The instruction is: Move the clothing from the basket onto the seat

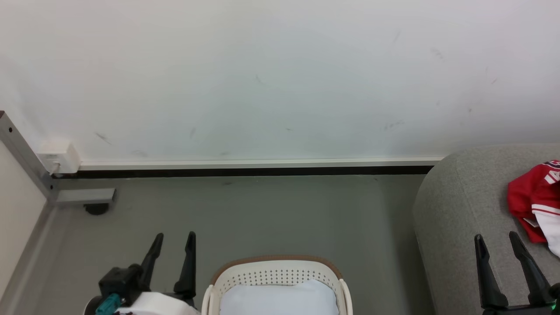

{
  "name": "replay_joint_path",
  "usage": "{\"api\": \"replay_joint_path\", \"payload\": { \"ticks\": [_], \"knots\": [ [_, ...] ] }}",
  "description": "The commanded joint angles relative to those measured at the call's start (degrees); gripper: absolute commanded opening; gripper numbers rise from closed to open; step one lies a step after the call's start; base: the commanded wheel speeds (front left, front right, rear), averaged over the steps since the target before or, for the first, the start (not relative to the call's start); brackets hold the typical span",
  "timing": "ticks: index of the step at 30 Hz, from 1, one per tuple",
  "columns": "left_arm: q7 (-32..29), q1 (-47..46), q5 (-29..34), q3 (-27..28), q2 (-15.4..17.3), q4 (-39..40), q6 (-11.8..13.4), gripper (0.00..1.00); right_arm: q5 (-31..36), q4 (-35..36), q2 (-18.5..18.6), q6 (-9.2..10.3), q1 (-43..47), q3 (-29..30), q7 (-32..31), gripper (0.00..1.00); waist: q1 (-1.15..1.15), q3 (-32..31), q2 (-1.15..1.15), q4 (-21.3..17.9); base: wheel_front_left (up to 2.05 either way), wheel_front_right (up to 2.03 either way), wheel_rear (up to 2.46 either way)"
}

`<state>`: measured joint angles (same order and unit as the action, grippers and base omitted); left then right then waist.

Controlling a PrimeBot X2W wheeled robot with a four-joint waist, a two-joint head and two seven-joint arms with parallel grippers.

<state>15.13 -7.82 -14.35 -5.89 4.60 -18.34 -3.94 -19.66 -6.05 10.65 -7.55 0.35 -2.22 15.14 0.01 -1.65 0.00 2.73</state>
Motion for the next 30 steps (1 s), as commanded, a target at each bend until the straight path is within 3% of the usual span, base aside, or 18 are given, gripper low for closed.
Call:
{"api": "replay_joint_path", "payload": {
  "ticks": [1,10,28,29,30],
  "knots": [
    [0.02,1.34,1.66,0.96,-0.1,0.48,0.05,1.0,1.13,0.57,-0.74,0.14,1.35,0.5,-0.02,1.0,-0.01,0.05,0.0,-0.3,0.0,0.0,0.0],
    [0.02,3.63,4.02,3.72,-1.37,0.18,-1.41,1.0,2.65,0.23,-3.98,0.13,3.4,0.19,-0.02,1.0,-0.01,0.36,0.0,-0.45,0.0,0.0,0.0],
    [0.02,2.9,3.7,3.96,-1.62,0.05,-2.35,1.0,2.75,1.0,-4.29,0.13,2.73,-0.14,-0.01,1.0,-0.01,0.19,0.0,-0.22,0.0,0.0,0.0],
    [0.0,3.03,3.72,3.81,-1.77,0.1,-2.16,0.0,2.52,0.68,-4.36,0.0,2.96,-0.13,0.0,0.0,-0.01,0.18,0.0,-0.21,0.0,0.0,0.0],
    [-0.02,3.09,3.64,3.77,-1.8,-0.17,-2.14,0.0,2.47,0.44,-4.42,-0.01,3.02,-0.17,0.01,0.0,-0.01,0.17,0.0,-0.2,0.0,0.0,0.0]
  ]
}}
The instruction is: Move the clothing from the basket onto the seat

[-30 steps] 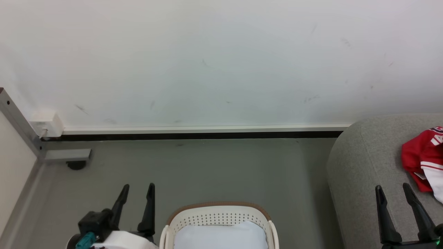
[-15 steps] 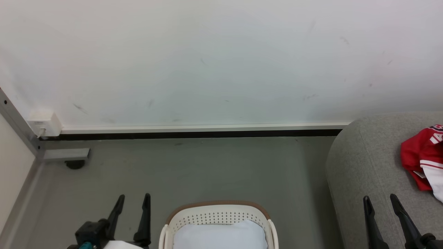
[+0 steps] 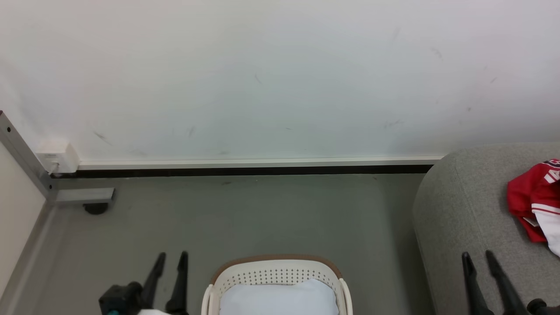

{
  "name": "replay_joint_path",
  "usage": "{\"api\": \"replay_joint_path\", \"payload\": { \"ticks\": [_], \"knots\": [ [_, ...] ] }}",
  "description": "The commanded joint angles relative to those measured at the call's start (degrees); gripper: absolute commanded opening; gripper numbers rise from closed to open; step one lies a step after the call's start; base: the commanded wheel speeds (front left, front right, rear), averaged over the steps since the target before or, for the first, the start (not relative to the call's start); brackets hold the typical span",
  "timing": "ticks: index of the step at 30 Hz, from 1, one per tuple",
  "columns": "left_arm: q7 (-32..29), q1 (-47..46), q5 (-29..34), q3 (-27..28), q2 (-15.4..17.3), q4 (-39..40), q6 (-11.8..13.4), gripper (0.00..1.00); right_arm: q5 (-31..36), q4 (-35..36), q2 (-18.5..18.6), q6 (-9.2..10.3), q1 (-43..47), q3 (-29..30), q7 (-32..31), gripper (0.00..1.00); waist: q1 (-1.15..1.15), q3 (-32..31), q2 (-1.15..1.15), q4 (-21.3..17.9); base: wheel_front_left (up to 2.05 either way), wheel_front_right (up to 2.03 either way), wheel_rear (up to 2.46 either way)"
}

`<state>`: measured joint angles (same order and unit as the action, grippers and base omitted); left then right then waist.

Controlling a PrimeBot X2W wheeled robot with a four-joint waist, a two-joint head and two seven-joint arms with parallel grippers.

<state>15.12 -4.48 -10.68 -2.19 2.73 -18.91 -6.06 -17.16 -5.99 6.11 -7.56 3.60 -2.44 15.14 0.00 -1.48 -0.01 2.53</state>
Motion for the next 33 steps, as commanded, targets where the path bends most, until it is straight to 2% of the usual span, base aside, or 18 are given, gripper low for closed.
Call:
{"api": "replay_joint_path", "payload": {
  "ticks": [1,33],
  "knots": [
    [-0.06,0.01,-0.07,0.05,-0.01,-0.09,0.01,0.0,-0.07,-0.05,-0.03,0.0,0.04,0.0,-0.01,0.0,0.0,0.0,0.01,0.0,0.0,0.0,0.0],
    [-8.16,-0.59,-30.46,3.29,0.02,1.38,-0.52,0.0,-29.01,-3.32,-0.57,0.03,-3.56,2.26,-7.2,0.0,0.0,0.41,0.01,-0.62,0.0,0.0,0.0]
  ]
}}
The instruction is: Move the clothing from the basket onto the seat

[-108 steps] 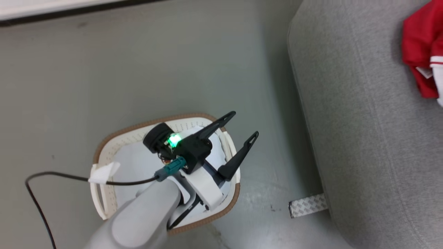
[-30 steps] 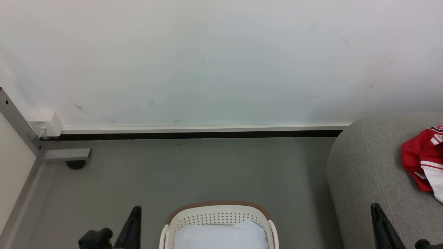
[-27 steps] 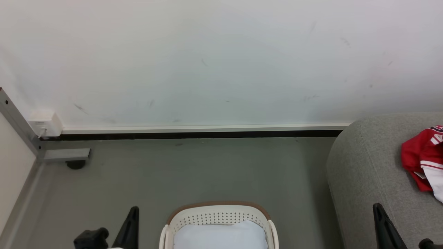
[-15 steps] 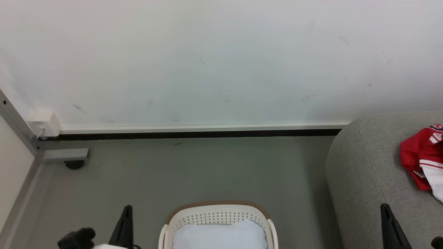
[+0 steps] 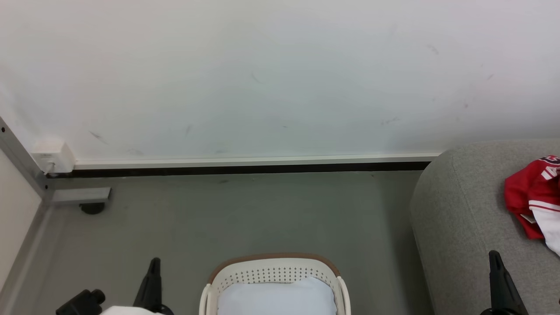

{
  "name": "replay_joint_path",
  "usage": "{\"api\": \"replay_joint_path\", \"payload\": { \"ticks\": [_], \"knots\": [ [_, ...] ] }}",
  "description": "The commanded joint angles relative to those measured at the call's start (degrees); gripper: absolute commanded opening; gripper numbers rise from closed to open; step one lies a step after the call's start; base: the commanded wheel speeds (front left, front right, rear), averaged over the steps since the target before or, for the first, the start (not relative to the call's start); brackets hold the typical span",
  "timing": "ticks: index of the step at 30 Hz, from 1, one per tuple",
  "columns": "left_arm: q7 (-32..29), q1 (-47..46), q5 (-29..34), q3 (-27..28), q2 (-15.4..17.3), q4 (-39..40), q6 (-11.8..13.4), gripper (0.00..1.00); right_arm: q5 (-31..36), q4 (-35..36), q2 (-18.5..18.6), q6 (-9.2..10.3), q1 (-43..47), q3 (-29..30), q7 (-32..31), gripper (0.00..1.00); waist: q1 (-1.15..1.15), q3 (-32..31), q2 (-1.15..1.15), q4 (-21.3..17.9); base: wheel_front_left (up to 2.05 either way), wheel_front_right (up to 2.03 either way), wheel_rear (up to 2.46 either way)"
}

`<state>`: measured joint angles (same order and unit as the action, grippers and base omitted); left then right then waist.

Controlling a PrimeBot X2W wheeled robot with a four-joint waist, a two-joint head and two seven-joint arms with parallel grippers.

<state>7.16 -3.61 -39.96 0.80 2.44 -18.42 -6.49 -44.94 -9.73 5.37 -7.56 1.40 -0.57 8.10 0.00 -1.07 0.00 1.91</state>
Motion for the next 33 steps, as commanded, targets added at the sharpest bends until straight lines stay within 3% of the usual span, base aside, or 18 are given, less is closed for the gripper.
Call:
{"api": "replay_joint_path", "payload": {
  "ticks": [1,33],
  "knots": [
    [-0.41,-1.49,-1.98,0.39,0.31,0.95,-0.11,0.0,-1.97,0.35,0.16,0.03,-1.45,0.45,-0.39,0.0,0.0,0.02,0.0,-0.02,0.0,0.0,0.0],
    [-6.3,-2.15,-24.4,2.83,0.46,2.57,-0.58,0.0,-22.67,-1.64,-0.52,0.07,-4.34,2.76,-6.2,0.0,0.0,0.44,0.0,-0.67,0.0,0.0,0.0]
  ]
}}
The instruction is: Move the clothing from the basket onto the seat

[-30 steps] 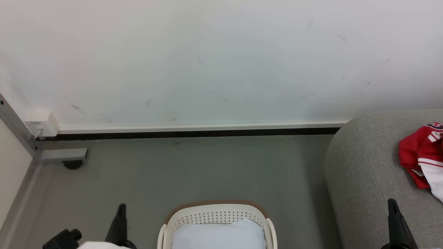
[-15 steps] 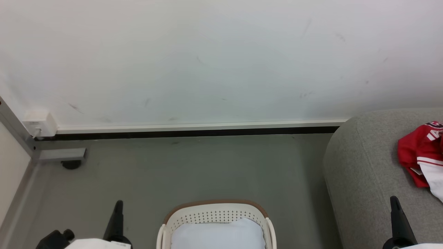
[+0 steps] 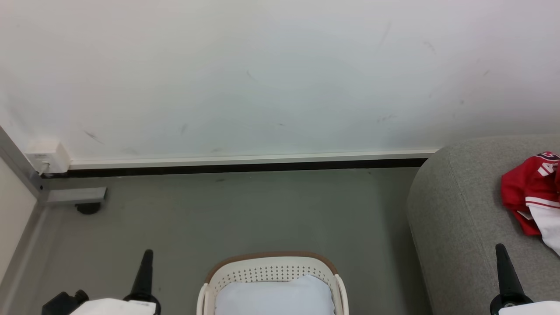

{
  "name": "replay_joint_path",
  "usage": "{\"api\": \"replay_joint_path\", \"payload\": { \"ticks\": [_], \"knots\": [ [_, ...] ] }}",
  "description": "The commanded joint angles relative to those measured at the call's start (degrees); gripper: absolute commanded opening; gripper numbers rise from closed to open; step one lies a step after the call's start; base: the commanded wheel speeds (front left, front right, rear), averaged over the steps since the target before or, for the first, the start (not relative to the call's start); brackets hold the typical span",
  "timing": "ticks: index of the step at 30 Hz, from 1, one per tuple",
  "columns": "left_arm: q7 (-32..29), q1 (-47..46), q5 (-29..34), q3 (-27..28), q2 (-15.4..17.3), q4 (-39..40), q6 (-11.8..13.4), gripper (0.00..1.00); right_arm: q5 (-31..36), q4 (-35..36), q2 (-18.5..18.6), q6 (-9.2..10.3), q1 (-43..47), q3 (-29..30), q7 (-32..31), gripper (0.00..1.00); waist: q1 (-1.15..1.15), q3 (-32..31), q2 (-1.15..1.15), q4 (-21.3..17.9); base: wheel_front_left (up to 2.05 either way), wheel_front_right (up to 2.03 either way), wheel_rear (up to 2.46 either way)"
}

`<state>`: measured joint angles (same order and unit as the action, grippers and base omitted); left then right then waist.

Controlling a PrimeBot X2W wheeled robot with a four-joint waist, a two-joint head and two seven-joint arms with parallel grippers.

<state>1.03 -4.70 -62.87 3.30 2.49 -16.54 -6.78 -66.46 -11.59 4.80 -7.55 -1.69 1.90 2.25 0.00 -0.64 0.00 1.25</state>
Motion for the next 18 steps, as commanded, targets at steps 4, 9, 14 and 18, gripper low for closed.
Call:
{"api": "replay_joint_path", "payload": {
  "ticks": [4,9,14,18],
  "knots": [
    [-0.84,-1.16,-3.69,0.59,0.43,0.87,-0.34,0.0,-3.31,0.01,-0.05,0.06,-1.49,0.58,-0.96,0.0,0.0,0.06,0.0,-0.09,0.0,0.0,0.0],
    [-1.48,-1.22,-6.05,0.86,0.45,1.04,-0.32,0.0,-5.29,-0.2,-0.11,0.06,-1.86,0.86,-1.6,0.0,0.0,0.11,0.0,-0.17,0.0,0.0,0.0],
    [-2.13,-1.33,-8.82,1.13,0.47,1.22,-0.38,0.0,-7.86,-0.46,-0.23,0.07,-2.19,1.19,-2.26,0.0,0.0,0.18,0.0,-0.27,0.0,0.0,0.0],
    [-2.66,-1.39,-10.73,1.35,0.48,1.38,-0.43,0.0,-9.67,-0.65,-0.29,0.07,-2.35,1.44,-2.9,0.0,0.0,0.23,0.0,-0.35,0.0,0.0,0.0]
  ]
}}
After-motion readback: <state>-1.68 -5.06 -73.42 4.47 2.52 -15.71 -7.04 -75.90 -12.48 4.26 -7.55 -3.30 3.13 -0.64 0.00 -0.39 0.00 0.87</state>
